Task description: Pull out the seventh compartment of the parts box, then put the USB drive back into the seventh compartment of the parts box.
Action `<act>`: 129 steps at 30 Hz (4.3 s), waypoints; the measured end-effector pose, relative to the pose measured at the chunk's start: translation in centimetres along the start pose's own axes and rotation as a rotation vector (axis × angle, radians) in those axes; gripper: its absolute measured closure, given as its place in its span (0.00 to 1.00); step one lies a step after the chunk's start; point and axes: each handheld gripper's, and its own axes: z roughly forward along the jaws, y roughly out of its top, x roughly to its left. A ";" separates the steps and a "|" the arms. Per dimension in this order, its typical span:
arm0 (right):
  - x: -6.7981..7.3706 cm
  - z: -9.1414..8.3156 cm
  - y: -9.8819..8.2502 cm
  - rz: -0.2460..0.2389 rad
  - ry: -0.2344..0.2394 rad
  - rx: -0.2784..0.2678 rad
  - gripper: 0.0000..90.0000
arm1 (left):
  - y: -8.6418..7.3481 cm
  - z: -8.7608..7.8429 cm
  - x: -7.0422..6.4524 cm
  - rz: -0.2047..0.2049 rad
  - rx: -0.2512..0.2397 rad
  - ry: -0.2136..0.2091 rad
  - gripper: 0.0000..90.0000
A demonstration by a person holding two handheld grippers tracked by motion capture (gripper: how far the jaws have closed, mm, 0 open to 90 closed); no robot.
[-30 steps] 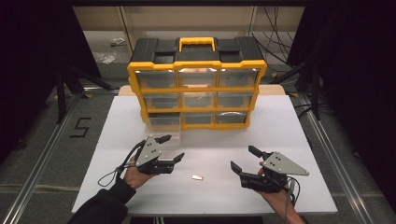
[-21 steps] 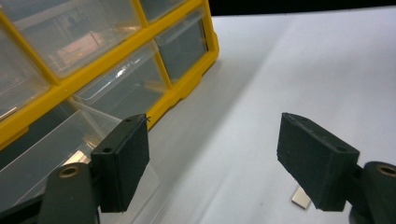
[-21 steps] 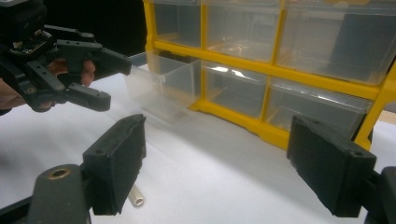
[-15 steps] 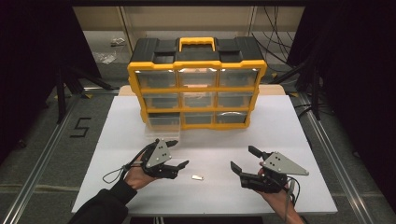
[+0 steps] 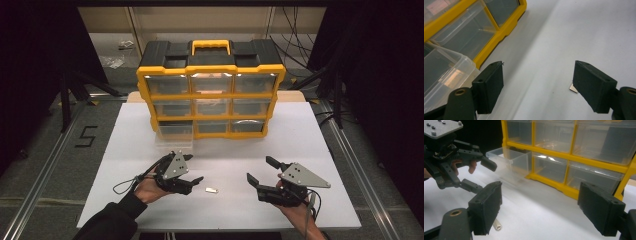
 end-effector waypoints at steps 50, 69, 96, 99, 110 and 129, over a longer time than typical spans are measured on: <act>0.0 0.1 0.0 -0.004 0.003 0.005 0.23 | 0.3 5.5 -1.6 0.009 0.209 -0.220 0.26; 0.1 0.1 0.0 -0.006 0.004 0.006 0.23 | 0.7 6.3 -2.4 0.022 0.232 -0.299 0.49; 0.1 0.2 0.0 -0.007 0.006 0.006 0.23 | 0.5 6.8 -2.8 0.025 0.285 -0.346 0.86; 0.1 0.2 0.0 -0.007 0.007 0.005 0.23 | 0.5 6.7 -2.8 0.038 0.278 -0.337 0.87; 0.1 0.1 0.0 -0.007 0.008 0.006 0.23 | 0.8 5.5 -1.8 0.020 0.203 -0.273 0.87; 0.1 0.1 0.0 -0.007 0.009 0.002 0.23 | 0.9 4.3 -0.7 -0.001 0.125 -0.207 0.87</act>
